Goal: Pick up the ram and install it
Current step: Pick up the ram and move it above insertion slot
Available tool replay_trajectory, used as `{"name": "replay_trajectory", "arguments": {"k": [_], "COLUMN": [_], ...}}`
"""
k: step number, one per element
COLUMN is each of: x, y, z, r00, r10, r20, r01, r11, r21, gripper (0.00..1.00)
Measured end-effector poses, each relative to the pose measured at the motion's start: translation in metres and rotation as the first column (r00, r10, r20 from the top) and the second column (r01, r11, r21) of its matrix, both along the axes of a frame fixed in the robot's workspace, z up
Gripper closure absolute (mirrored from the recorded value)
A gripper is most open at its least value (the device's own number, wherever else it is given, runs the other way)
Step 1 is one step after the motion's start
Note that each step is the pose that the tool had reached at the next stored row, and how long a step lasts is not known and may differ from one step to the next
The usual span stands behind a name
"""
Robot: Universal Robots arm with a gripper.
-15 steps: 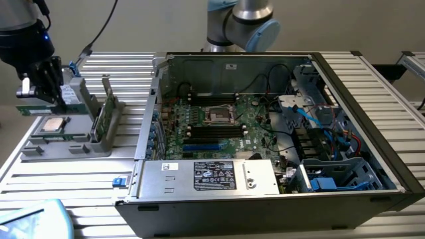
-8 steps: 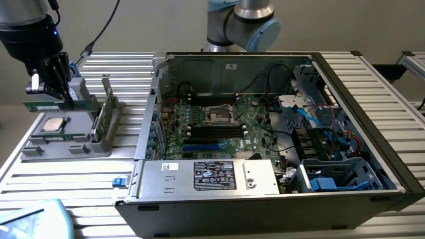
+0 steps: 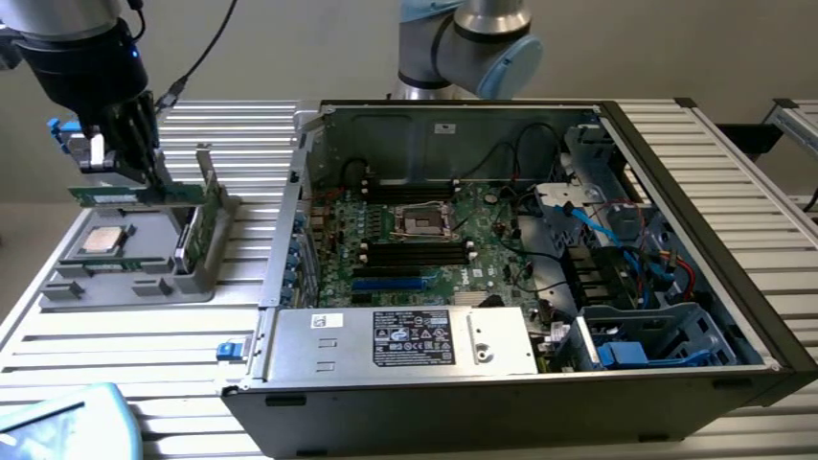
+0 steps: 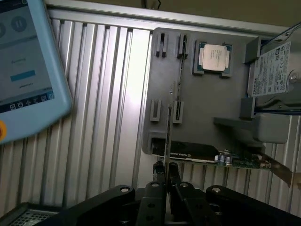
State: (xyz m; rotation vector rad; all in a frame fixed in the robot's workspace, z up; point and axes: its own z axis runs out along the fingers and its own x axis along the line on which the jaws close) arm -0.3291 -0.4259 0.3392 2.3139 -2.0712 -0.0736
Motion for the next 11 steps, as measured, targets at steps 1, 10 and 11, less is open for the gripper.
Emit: {"name": "replay_trajectory", "arguments": {"k": [1, 10, 11], "x": [0.003, 0.025, 0.027], "y": [0.0000, -0.0005, -0.0006], "z": [0.0012, 0.0182, 0.0207], "r00": [1.0000, 1.0000, 1.0000], "r10": [0.000, 0.000, 0.000], "r20": [-0.0004, -0.0051, -0.0061], "r01": [0.000, 0.000, 0.000], "r11": [1.0000, 0.9999, 0.9999], "r21": [0.0026, 0.0149, 0.0154], "gripper": [0.86, 0.86, 0.86]}}
